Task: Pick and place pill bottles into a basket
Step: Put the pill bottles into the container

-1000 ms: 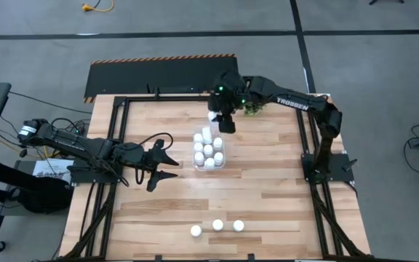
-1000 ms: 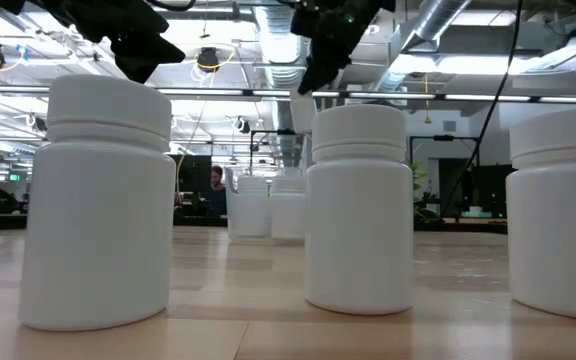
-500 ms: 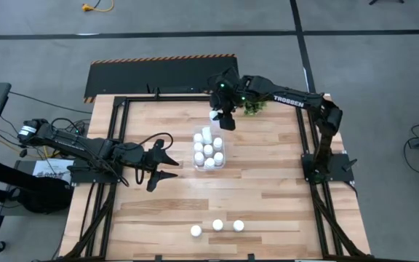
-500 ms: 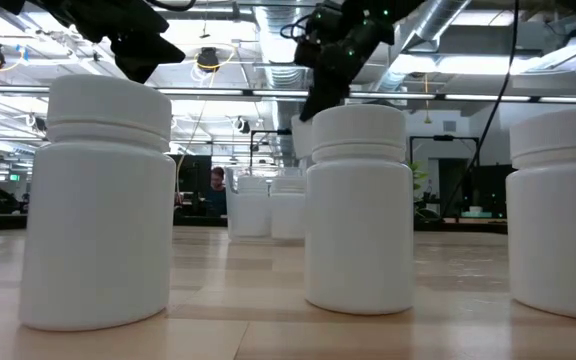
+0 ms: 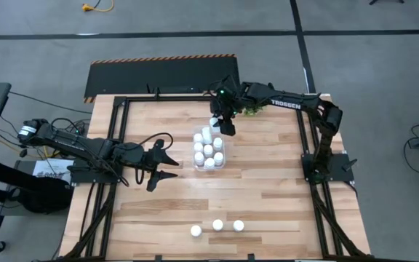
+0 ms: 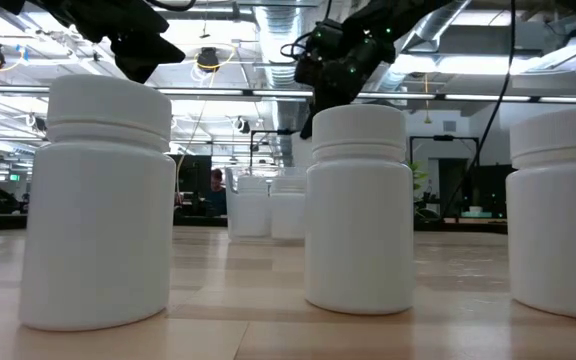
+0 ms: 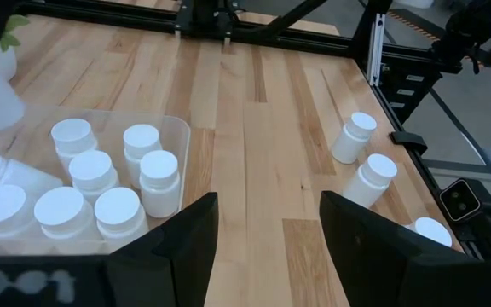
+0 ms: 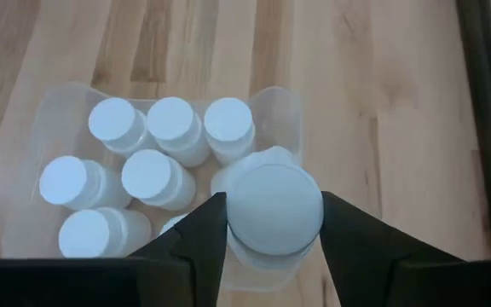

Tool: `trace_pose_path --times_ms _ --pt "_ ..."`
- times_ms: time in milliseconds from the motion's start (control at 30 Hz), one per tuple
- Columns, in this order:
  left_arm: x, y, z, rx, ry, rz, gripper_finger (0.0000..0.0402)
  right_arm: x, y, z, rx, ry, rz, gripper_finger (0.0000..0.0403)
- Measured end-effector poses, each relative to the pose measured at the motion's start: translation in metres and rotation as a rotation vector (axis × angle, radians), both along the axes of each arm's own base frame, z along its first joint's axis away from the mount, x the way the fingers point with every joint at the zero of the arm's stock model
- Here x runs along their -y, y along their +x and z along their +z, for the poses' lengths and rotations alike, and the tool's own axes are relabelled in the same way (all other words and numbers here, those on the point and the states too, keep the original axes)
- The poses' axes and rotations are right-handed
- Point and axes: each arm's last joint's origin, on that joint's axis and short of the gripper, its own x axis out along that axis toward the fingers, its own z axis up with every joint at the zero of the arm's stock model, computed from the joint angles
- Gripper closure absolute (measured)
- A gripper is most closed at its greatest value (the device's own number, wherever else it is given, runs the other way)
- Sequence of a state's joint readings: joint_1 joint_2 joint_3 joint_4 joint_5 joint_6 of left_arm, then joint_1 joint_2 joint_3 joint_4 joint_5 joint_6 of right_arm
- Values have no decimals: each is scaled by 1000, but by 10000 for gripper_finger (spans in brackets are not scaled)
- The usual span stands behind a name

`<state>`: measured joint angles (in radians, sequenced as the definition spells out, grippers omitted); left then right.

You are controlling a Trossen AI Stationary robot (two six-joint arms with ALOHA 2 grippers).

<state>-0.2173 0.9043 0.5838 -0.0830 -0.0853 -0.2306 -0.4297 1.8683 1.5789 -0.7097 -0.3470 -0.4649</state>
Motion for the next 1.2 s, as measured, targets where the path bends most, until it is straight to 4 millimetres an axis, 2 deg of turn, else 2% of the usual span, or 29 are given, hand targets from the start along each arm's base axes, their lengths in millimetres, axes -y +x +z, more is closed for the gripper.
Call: trace_pose_path --times_ms 300,467,733,933,1200 --pt "0 0 0 0 -1 0 207 -10 5 0 20 40 41 251" --pt "0 0 0 0 -1 0 207 -14 6 0 18 43 51 241" --pt "0 0 0 0 -1 0 207 -14 6 0 15 44 50 251" --pt "0 0 0 0 -1 1 207 -7 10 -15 -22 64 33 239" --pt "0 0 1 5 -12 -6 207 0 19 -54 -116 103 29 250"
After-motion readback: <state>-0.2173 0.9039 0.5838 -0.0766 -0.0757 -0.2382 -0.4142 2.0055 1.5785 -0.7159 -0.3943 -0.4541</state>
